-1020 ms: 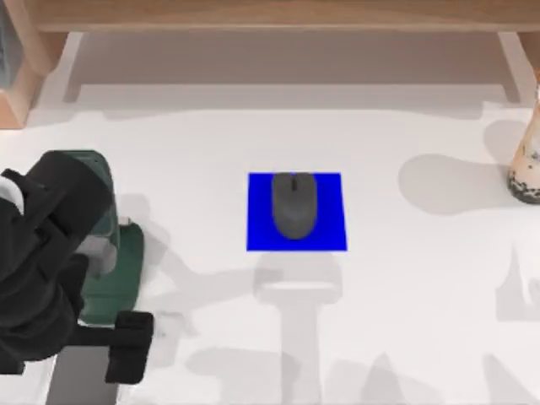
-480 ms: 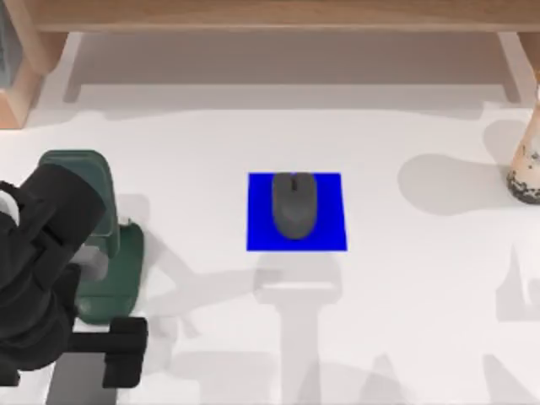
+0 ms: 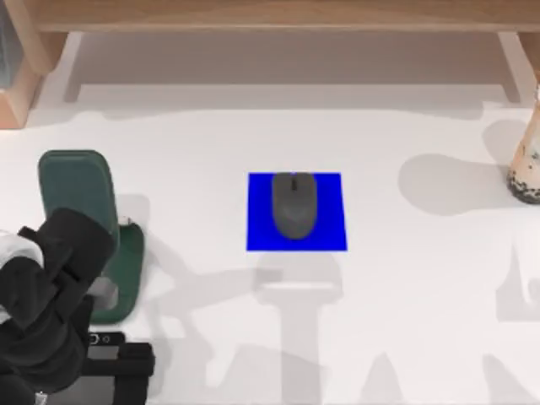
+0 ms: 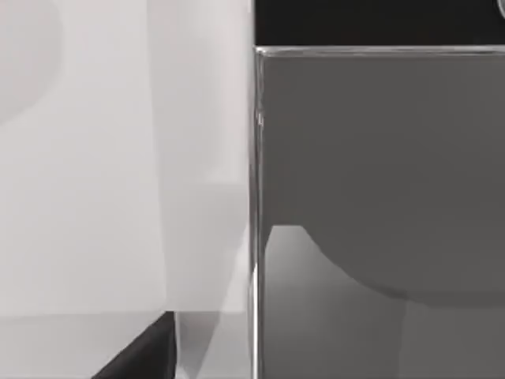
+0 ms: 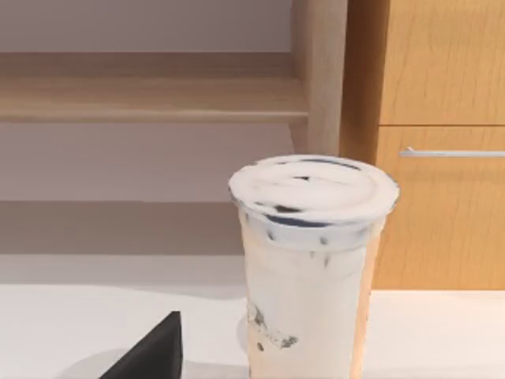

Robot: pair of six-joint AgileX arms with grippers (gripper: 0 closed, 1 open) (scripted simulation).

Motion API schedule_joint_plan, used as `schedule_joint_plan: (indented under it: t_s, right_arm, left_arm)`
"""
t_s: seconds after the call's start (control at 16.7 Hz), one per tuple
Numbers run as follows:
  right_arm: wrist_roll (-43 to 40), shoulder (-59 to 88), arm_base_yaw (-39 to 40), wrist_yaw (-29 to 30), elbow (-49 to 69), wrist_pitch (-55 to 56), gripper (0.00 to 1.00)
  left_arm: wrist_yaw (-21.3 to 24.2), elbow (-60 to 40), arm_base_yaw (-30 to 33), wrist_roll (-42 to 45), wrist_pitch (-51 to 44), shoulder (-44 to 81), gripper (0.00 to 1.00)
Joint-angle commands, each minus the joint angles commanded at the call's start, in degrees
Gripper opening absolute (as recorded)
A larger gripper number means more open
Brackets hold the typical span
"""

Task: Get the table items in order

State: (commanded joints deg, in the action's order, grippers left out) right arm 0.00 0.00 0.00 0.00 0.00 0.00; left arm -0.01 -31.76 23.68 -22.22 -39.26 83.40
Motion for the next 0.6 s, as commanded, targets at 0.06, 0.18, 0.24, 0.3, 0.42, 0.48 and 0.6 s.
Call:
schedule_joint_plan:
  t_s: [0.06,0.18,0.24,0.3,0.42,0.48,0.6]
  right_arm:
    - [0.00,0.00,0.00,0.00,0.00,0.00,1.00]
    - [0.00,0.00,0.00,0.00,0.00,0.00,1.00]
    - [0.00,0.00,0.00,0.00,0.00,0.00,1.00]
    - [0.00,0.00,0.00,0.00,0.00,0.00,1.00]
    - [0.00,0.00,0.00,0.00,0.00,0.00,1.00]
    - [0.00,0.00,0.00,0.00,0.00,0.00,1.00]
    - [0.00,0.00,0.00,0.00,0.00,0.00,1.00]
  left_arm:
    - [0.01,0.41,0.25,-0.19,1.17,0.50,1.00]
    - [0.00,0.49,0.84,-0.81,1.80,0.83,1.00]
    - [0.00,0.50,1.09,-1.10,1.37,0.53,1.00]
    - [0.01,0.58,1.28,-1.29,1.01,0.01,1.00]
    - [0.03,0.81,1.54,-1.50,0.74,-0.98,1.00]
    - [0.03,0.83,1.57,-1.51,0.69,-1.05,1.00]
    - [0.03,0.83,1.57,-1.51,0.69,-1.05,1.00]
